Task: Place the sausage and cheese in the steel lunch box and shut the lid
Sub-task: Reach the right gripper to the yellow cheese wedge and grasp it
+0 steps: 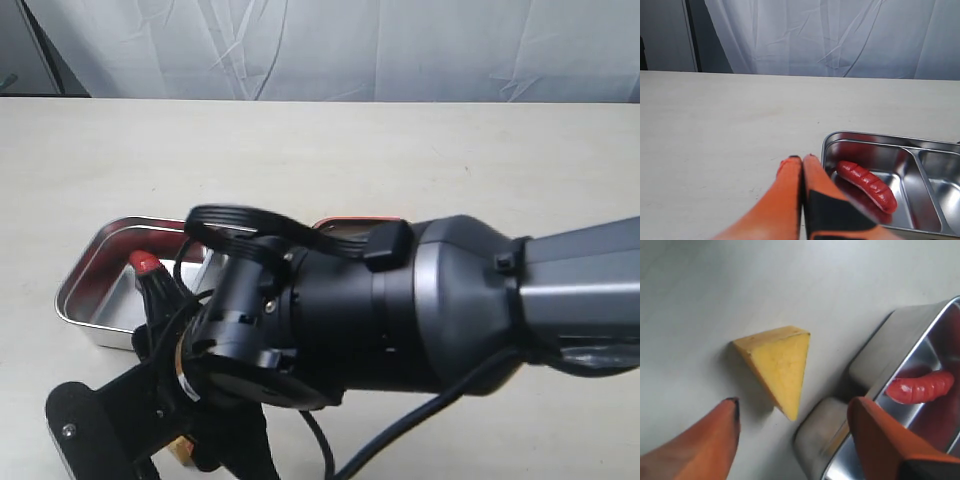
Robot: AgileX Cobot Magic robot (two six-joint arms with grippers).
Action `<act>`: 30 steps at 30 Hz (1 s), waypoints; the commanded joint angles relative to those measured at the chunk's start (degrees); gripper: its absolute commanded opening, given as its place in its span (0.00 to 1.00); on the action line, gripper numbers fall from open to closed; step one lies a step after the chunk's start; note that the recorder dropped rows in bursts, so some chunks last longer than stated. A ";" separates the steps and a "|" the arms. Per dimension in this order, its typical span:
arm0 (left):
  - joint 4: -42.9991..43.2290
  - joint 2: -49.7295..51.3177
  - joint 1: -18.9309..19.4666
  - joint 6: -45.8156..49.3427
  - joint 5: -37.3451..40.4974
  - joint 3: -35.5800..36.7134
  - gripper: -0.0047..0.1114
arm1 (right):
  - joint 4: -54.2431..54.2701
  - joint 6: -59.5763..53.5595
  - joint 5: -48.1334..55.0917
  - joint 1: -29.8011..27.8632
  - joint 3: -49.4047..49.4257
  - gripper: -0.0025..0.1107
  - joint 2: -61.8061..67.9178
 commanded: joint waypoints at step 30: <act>1.89 -0.38 -0.13 0.00 -0.91 -0.16 0.04 | -1.03 -0.97 -8.40 -0.05 -1.24 0.57 10.81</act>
